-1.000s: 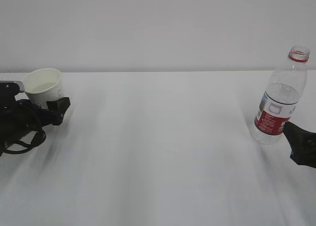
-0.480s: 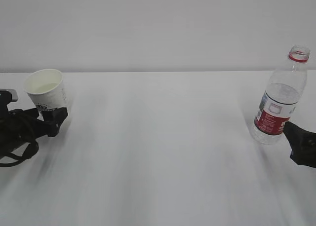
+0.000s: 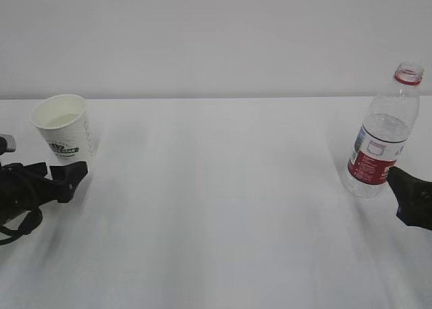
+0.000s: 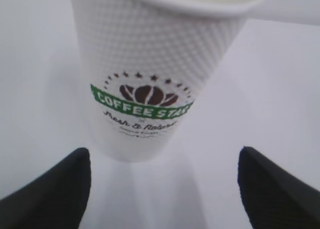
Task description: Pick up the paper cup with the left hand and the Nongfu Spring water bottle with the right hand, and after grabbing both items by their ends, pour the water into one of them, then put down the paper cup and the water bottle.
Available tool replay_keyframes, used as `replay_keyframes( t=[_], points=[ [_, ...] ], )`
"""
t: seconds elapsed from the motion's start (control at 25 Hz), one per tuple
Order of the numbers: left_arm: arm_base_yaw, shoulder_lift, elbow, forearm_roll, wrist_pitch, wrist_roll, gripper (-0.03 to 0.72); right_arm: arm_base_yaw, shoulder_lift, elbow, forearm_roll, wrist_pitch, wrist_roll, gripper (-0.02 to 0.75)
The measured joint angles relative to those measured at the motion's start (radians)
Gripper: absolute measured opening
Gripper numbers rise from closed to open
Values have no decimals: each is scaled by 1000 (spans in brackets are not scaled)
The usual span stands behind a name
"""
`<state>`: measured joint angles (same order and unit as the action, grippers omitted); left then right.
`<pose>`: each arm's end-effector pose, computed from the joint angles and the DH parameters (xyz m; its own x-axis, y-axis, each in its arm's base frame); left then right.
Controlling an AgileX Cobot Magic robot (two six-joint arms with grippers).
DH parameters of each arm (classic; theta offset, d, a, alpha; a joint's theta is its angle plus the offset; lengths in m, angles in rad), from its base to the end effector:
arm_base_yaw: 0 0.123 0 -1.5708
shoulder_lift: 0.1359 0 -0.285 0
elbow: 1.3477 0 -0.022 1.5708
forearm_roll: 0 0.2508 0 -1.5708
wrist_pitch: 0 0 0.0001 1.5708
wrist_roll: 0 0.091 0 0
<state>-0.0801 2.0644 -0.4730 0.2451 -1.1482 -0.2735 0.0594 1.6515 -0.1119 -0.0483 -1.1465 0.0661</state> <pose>0.2867 -0.0432 0.0726 -0.4012 -0.1345 -0.9060 0.2187 0.9465 -0.2374 0.1988 0.0158 0.1274 -0.3054 0.0281 -0.9518 -0.0872 0.9945 0.0573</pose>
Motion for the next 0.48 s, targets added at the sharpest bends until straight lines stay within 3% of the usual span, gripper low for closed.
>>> replay_keyframes(
  t=[0.48],
  points=[
    [0, -142, 34, 7, 0, 0, 666, 0, -43, 0, -30, 0, 0, 594]
  ],
)
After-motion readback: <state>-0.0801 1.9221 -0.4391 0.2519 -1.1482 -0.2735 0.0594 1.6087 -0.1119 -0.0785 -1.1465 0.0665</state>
